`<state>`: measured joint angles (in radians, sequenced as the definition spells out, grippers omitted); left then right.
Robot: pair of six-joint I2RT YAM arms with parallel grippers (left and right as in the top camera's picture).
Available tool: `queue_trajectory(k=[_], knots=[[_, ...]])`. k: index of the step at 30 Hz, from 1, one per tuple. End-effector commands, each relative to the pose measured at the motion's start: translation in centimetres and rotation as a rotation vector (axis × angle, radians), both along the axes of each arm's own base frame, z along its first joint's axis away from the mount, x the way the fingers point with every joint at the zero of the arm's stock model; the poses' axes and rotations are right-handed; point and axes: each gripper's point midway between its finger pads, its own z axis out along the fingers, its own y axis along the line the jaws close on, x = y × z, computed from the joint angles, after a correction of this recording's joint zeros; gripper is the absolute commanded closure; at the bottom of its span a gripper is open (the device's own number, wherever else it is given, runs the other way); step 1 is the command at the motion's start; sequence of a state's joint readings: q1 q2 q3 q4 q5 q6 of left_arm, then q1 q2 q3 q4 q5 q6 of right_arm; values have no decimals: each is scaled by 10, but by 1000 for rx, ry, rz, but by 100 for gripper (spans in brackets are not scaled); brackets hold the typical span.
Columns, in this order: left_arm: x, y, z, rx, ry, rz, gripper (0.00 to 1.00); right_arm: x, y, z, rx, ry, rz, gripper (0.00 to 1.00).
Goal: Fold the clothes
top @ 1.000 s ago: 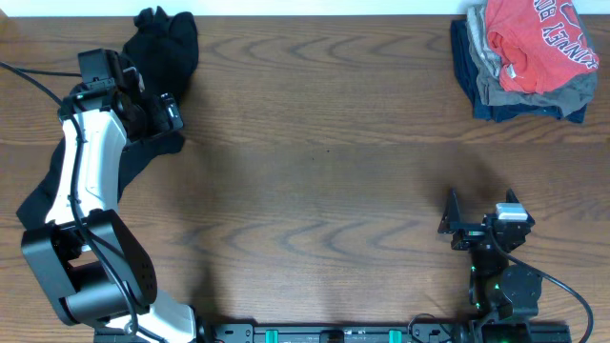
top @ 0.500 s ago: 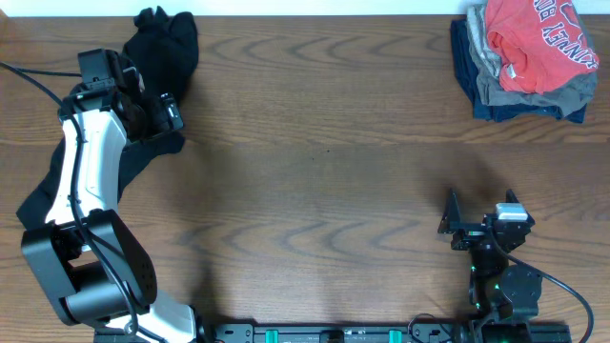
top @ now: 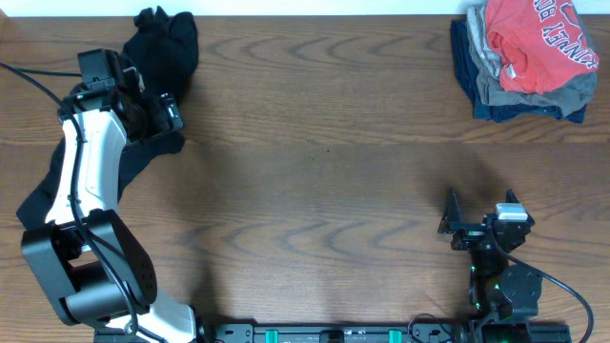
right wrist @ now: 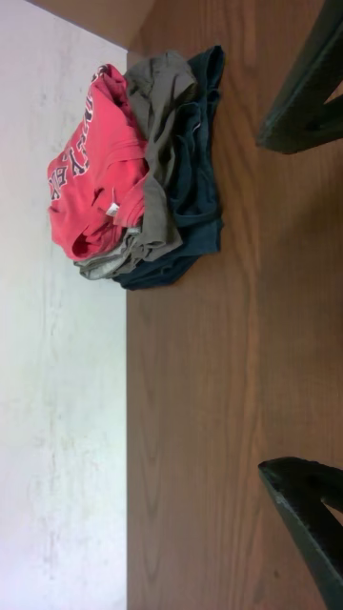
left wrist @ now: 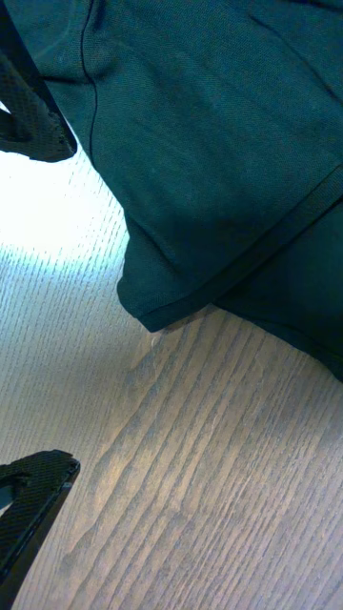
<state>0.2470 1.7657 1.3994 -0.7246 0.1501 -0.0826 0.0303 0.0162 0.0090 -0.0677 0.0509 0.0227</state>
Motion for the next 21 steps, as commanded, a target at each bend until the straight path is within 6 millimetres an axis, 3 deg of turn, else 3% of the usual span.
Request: queue_trajectory(k=[1,5,9,17,21], knots=[[3,3,0,-2,-1,17,2,0,6,0,19,-5,28,1],[2,3,0,-2,-1,17,2,0,6,0,19,-5,28,1],[0,4,15,11,-28,20,2,0,6,0,19,-5,28,1],[-2,-13,85,63,-247,-37,2,0,6,0,19,-5,28,1],[-12,-36,123,73,-425,-151,2,0,6,0,19,-5,28,1]])
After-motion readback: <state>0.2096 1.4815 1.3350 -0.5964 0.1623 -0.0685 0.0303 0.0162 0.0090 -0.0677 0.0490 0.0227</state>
